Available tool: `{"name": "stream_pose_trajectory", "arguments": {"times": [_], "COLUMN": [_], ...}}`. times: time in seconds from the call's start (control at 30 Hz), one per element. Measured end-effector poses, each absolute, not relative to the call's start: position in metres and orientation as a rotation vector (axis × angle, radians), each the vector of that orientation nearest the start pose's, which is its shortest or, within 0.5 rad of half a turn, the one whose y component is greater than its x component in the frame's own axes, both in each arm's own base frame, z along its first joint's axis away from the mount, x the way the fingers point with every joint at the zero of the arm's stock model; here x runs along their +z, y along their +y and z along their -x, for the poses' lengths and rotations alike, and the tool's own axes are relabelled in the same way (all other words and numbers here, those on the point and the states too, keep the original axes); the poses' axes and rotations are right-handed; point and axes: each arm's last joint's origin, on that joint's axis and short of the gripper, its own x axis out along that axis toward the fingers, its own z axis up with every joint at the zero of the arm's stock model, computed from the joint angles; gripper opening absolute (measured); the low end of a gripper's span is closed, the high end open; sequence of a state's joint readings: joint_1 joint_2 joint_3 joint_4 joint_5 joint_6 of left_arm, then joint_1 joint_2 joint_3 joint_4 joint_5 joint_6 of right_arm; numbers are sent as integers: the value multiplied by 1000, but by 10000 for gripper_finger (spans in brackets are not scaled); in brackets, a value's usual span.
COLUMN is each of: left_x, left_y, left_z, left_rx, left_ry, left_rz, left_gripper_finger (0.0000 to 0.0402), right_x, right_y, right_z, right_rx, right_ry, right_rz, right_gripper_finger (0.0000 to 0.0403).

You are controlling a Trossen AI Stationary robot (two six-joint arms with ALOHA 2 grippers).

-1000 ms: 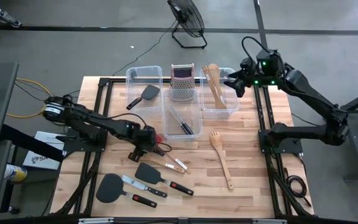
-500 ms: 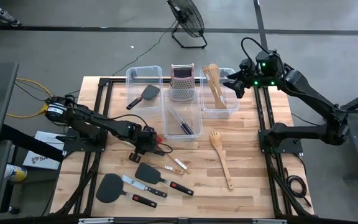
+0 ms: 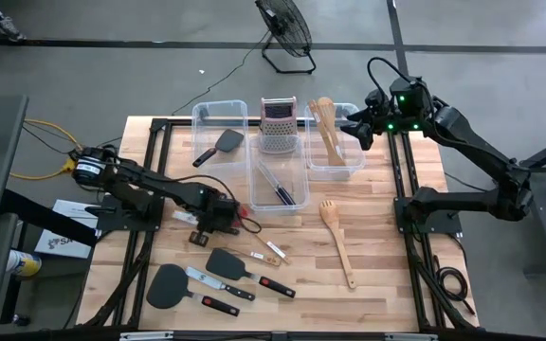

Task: Pick & Place Kitchen Items
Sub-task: Put the black table knife into the middle transparent bin

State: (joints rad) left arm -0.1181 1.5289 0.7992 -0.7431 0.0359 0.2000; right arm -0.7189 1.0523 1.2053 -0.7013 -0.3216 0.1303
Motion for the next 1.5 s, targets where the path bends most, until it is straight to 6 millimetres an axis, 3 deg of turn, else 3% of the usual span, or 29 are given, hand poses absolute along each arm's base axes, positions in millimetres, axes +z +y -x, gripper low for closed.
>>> {"name": "stream_pose_trajectory", "arguments": {"times": [0.33, 0.57, 0.83, 1.0, 1.23, 1.5], "left_x": [216, 273, 321, 330, 323, 324], "left_y": [-28, -24, -20, -20, -27, -37], "left_z": [-251, -253, -254, -256, -263, -268], "left_rx": [-188, -22, 180, 213, 213, 369], "left_ry": [1580, 1621, 1542, 1536, 1558, 1496], "left_rz": [-288, -339, -492, -622, -870, -1181], "left_gripper_finger": [58, 58, 58, 58, 58, 58], "right_x": [380, 381, 372, 368, 358, 336], "right_y": [-125, -121, -107, -96, -82, -66], "right_z": [-160, -163, -195, -227, -272, -313], "right_rx": [-350, -169, 55, 140, 131, 159], "right_ry": [449, 436, 470, 435, 388, 377], "right_rz": [-414, -419, -402, -343, -327, -297], "right_gripper_finger": [231, 231, 231, 231, 231, 231]}}
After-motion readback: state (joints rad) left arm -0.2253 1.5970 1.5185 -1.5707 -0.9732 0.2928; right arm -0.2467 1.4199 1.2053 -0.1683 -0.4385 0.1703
